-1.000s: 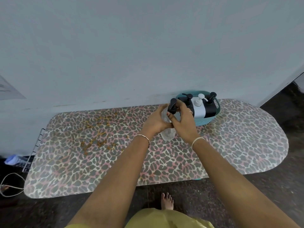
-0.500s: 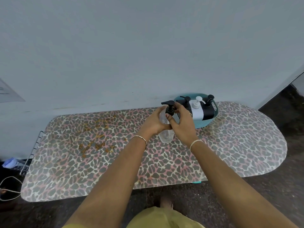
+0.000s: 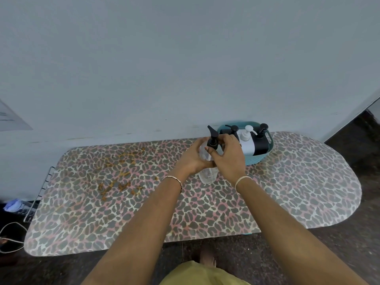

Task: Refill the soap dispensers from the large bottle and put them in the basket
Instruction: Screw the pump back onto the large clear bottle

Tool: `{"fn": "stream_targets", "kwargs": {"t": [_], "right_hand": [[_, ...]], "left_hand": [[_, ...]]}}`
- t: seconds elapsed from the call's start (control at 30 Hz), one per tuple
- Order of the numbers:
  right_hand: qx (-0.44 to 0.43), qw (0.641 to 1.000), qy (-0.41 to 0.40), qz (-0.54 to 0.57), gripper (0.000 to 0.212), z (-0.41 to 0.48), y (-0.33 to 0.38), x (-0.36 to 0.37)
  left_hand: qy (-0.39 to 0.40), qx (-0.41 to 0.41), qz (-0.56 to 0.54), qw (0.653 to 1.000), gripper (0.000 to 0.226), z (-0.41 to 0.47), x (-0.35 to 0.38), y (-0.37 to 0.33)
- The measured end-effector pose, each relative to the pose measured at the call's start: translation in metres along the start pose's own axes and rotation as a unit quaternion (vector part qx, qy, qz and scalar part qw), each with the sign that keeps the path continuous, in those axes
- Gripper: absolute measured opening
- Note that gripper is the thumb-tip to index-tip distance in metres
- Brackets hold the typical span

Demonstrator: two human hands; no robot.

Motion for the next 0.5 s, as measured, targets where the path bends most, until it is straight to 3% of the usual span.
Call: {"fn": "stream_targets", "kwargs": {"t": [0.2, 0.5], "right_hand": [[-0.029, 0.997, 0.074, 0.011, 0.030, 0.004, -0.005, 0.002], [-0.078, 0.988, 0.058, -0.123, 0.017, 0.009, 0.004, -0.009]], "left_hand": [[0.012, -0.006, -0.014, 1.000, 0.091, -0.002, -0.002, -0.003], [-0.029, 0.002, -0.004, 1.000, 0.089, -0.002, -0.001, -0.009]]}}
Point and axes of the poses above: each hand's wrist, its own z-axis towards the middle knuckle, its own x-axis out of the palm, y = z × x, the point moved 3 cm from there along z, towards the middle knuckle, and after that the axes turned 7 degrees about z, right-handed, at the moved point
